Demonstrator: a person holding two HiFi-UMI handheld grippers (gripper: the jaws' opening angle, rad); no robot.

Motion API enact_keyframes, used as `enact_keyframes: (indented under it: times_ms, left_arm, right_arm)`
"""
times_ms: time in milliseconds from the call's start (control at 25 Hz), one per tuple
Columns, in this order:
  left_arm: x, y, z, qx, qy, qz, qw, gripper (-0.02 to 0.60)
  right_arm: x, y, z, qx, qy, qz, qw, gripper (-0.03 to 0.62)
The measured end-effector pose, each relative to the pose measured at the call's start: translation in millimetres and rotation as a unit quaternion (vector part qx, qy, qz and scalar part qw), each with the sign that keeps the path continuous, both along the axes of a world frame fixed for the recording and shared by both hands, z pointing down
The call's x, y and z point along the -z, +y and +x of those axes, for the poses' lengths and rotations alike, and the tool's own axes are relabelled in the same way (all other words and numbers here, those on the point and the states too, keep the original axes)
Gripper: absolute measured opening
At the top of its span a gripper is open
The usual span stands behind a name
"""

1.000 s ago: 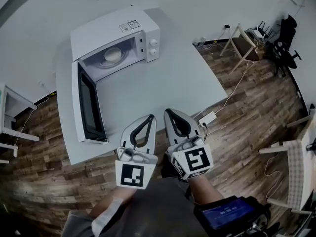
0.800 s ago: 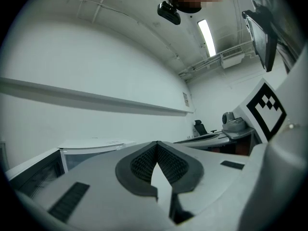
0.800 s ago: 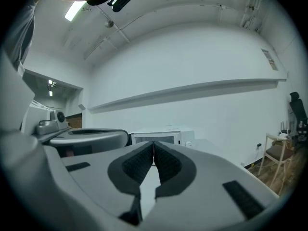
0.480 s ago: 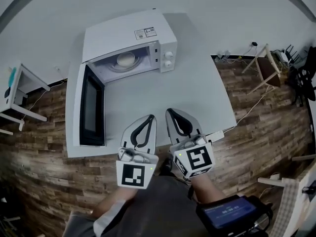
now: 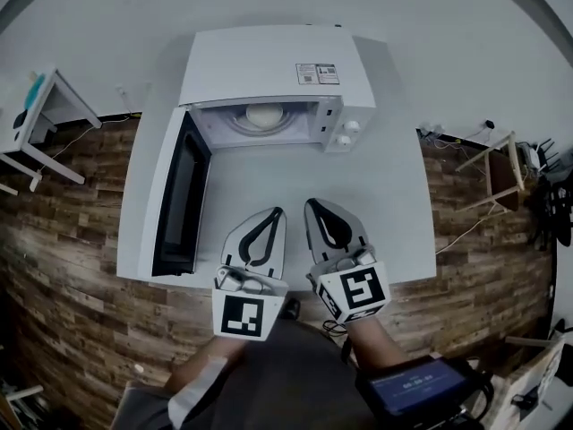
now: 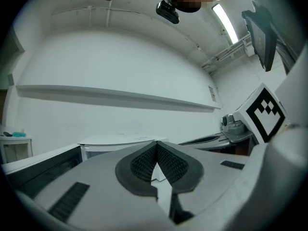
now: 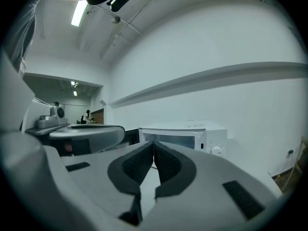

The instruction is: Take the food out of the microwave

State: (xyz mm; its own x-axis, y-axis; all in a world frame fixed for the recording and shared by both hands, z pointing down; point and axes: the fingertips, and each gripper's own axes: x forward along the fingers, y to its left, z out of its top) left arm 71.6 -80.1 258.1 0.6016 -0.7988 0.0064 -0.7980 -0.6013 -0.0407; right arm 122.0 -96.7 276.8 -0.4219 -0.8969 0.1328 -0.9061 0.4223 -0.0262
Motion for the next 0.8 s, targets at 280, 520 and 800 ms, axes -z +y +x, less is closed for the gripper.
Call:
enact_keyframes:
  times_ms: [280, 520, 800]
  left_arm:
    - [-4, -80, -28, 0.038, 0.016, 0.000, 0.9992, 0.006]
    - [-21, -122, -32, 0.044, 0.023, -0.016, 0.9986, 0.006]
    - [-36, -140, -40, 0.045, 0.016, -0.036, 0.9982, 0.006]
  right_arm:
    - [-7, -70, -20, 0.030, 0.020, 0.001, 0.999, 0.009]
    - [-26, -111, -29, 0.044, 0.029, -0.014, 0.999, 0.009]
    - [-40, -143, -35, 0.052, 0.043, -0.024, 0.997, 0.009]
